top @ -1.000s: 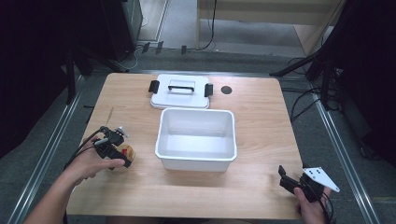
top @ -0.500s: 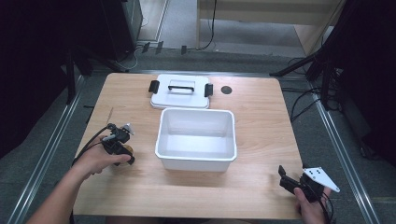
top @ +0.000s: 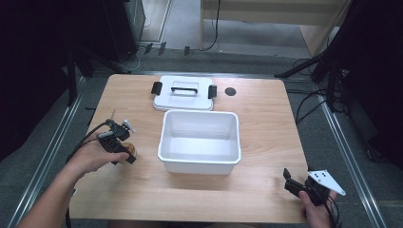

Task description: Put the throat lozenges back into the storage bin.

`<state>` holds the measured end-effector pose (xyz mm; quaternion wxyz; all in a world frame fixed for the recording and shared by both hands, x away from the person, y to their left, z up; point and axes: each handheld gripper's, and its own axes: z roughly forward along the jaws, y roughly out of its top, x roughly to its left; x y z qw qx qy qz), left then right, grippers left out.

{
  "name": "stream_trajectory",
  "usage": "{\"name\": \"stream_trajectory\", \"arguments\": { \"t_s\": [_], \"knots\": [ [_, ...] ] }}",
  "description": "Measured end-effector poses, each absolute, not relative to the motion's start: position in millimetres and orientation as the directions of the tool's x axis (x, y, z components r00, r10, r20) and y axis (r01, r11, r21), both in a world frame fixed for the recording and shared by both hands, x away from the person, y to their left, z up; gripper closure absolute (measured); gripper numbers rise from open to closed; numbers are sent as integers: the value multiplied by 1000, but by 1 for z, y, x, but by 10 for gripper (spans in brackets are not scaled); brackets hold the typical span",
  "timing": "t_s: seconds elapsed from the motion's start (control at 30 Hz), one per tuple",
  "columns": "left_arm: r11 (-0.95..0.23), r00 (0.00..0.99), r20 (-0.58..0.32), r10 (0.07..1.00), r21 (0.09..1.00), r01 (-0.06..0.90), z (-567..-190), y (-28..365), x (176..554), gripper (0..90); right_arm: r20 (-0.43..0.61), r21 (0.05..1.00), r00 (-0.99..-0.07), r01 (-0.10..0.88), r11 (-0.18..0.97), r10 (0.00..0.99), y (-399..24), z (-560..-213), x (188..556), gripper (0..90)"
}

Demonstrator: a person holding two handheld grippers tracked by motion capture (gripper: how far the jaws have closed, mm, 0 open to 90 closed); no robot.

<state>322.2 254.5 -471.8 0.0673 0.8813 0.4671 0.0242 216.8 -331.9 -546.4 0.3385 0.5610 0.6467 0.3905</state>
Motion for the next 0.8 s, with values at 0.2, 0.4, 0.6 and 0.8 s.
{"name": "stream_trajectory", "arguments": {
  "t_s": [0.2, 0.4, 0.6, 0.8],
  "knots": [
    [-592, 598, 7, 801, 156, 791, -451, 243, 324, 208, 0, 885, -141, 461, 66, 990, -332, -546, 217, 120],
    [-642, 644, 41, 764, 146, 752, -433, 229, 326, 208, 2, 885, -142, 461, 64, 990, -332, -546, 217, 121],
    [-676, 675, 66, 735, 145, 722, -414, 216, 326, 208, 4, 885, -143, 462, 63, 990, -332, -546, 217, 121],
    [-710, 706, 86, 703, 144, 689, -397, 204, 327, 208, 4, 884, -145, 463, 64, 989, -332, -546, 217, 121]
  ]
}}
